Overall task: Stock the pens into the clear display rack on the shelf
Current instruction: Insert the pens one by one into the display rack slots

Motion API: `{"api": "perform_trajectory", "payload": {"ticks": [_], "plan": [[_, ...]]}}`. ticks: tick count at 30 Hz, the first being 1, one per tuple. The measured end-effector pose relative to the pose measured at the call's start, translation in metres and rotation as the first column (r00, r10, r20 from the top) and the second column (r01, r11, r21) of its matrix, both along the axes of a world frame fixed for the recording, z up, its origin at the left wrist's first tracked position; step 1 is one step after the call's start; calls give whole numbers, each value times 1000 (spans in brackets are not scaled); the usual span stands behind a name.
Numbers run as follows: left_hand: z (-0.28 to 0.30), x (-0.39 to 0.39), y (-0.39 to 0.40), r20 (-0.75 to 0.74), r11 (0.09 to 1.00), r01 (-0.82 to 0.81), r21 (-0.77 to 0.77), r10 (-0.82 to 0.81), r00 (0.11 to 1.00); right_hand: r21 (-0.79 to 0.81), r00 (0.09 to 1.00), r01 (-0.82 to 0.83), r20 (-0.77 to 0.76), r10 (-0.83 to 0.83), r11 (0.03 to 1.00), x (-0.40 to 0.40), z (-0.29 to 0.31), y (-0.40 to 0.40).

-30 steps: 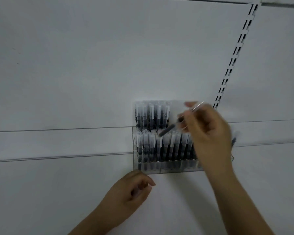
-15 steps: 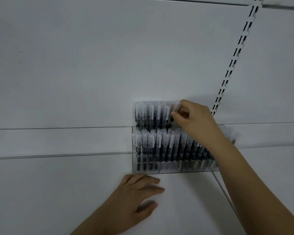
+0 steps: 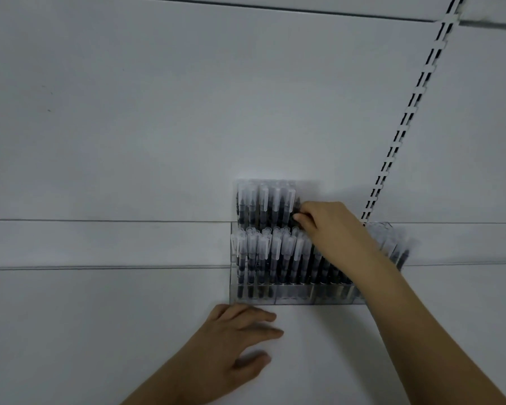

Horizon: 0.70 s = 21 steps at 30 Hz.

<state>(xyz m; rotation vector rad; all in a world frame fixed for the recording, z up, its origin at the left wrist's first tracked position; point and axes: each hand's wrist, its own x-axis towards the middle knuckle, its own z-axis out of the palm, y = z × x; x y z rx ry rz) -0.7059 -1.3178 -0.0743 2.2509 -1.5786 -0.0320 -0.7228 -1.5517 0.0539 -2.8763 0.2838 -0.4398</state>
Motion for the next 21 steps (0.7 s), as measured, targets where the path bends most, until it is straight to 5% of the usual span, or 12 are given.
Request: {"api": "perform_trajectory", "payload": {"ticks": [7, 12, 16, 21], "plan": [[0, 2, -3, 0, 1000, -30, 8, 30, 1000, 98, 887, 27, 456, -69, 995, -26, -4, 14], [4, -1, -5, -22, 999, -34, 30, 34, 999, 174, 783, -193, 620, 45, 966, -23, 14, 50], [19, -1, 6, -115, 996, -84, 36, 87, 990, 209, 737, -475, 626, 256, 855, -2, 9, 110], [41, 8, 76, -220, 930, -368, -25, 354, 909, 255, 712, -646, 542, 447, 720, 21, -8, 184]]}}
